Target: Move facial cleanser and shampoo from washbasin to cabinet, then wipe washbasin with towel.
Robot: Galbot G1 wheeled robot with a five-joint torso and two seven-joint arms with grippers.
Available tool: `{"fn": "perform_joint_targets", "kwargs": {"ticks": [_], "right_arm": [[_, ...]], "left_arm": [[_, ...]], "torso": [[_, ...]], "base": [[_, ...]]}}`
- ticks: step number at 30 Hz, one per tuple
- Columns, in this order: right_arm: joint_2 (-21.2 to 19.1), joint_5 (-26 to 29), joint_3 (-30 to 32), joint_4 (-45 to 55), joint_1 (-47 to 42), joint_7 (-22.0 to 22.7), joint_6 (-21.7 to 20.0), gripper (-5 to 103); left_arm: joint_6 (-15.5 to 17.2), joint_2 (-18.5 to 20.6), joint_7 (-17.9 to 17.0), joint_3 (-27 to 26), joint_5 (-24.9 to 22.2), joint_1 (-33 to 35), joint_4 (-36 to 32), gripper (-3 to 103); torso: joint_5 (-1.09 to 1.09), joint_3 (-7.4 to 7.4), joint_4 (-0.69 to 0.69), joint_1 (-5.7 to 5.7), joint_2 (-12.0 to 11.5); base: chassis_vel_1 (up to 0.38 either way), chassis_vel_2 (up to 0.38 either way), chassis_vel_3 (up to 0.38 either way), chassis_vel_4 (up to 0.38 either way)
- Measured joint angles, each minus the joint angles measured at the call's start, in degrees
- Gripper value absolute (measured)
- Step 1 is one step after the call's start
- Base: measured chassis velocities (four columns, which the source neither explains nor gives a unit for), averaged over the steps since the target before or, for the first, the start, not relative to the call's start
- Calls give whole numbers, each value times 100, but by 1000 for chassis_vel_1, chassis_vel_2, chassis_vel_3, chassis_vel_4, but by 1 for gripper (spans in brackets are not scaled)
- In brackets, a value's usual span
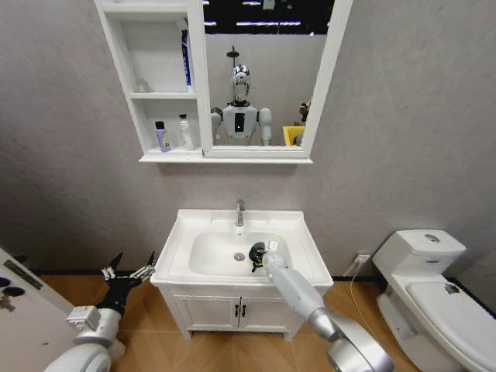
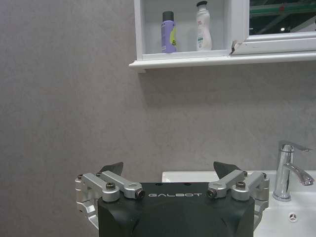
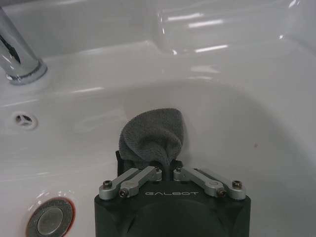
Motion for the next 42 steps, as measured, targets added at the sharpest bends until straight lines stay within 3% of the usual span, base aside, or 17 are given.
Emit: {"fn": "perform_joint_targets", "kwargs": {"ticks": [2, 4, 8, 13, 21, 31, 37, 42], "right_arm": [[-156, -84, 23, 410, -91, 130, -5, 5], [-341, -726, 94, 937, -235, 154, 190, 5], [-504, -1119, 291, 1457, -349, 164, 339, 5], [-808, -1126, 459, 1777, -489, 123, 380, 5], [-1687, -916, 728, 1609, -710, -405, 628, 5], [-1619, -200, 723, 1346, -729, -865, 966, 5], [-1512, -141, 660, 1049, -626, -1059, 1141, 3], [-1491, -397, 701, 1050, -697, -1174, 1278, 24]], "left_arm": [[0, 0, 0, 0, 0, 0, 0, 100], [0, 0, -1, -1, 0, 0, 0, 100], [0, 0, 0, -1, 0, 0, 0, 100], [0, 0, -1, -1, 0, 0, 0, 100], [0, 0, -1, -2, 0, 0, 0, 100], [0, 0, 0, -1, 0, 0, 0, 100], [0, 0, 0, -1, 0, 0, 0, 100], [0, 0, 0, -1, 0, 0, 0, 100]], "torso": [[-1, 0, 2, -1, 0], [0, 0, 2, 0, 0], [-1, 0, 2, -1, 0], [-1, 0, 4, -1, 1], [0, 0, 0, -1, 1], [0, 0, 4, -1, 1], [-1, 0, 3, -1, 1], [-1, 0, 3, -1, 1]], "base": [[0, 0, 0, 0], [0, 0, 0, 0], [0, 0, 0, 0], [0, 0, 0, 0], [0, 0, 0, 0], [0, 0, 0, 0], [0, 0, 0, 0], [0, 0, 0, 0]]}}
